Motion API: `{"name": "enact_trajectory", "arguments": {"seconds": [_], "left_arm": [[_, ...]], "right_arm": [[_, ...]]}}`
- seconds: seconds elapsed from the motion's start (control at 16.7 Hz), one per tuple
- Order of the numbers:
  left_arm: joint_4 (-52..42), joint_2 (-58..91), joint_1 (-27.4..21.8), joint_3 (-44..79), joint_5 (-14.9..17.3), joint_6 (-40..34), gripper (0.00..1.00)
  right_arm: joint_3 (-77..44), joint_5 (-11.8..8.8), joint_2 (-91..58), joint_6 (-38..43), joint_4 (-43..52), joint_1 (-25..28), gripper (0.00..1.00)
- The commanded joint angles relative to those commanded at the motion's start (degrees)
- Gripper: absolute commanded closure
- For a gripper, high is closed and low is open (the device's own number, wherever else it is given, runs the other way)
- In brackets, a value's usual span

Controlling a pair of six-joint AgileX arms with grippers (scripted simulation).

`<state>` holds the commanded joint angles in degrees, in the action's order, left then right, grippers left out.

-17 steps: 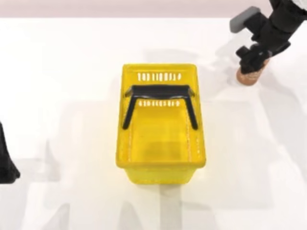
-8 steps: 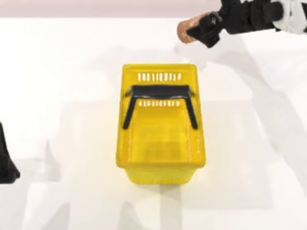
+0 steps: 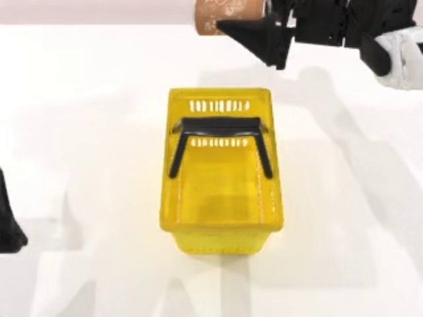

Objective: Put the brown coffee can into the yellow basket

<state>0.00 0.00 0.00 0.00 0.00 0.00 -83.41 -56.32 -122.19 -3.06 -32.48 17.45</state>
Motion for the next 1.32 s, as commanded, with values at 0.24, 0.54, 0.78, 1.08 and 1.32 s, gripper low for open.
{"name": "enact_trajectory", "arguments": {"seconds": [0.24, 0.54, 0.78, 1.08, 1.32], "left_arm": [[0.00, 0.00, 0.00, 0.00, 0.00, 0.00, 0.00], [0.00, 0.00, 0.00, 0.00, 0.00, 0.00, 0.00], [0.00, 0.00, 0.00, 0.00, 0.00, 0.00, 0.00], [0.00, 0.00, 0.00, 0.00, 0.00, 0.00, 0.00], [0.00, 0.00, 0.00, 0.00, 0.00, 0.00, 0.00]], "right_arm": [[7.48, -6.52, 4.02, 4.24, -10.51, 1.29, 1.00], [8.75, -7.60, 4.67, 4.96, -12.10, 1.50, 1.00], [9.09, -7.72, 2.55, 4.98, -14.30, 1.38, 1.00], [11.98, -7.53, -5.31, 4.82, -25.22, 1.60, 1.00], [13.71, -7.37, -9.13, 4.71, -30.43, 1.78, 1.00]]}}
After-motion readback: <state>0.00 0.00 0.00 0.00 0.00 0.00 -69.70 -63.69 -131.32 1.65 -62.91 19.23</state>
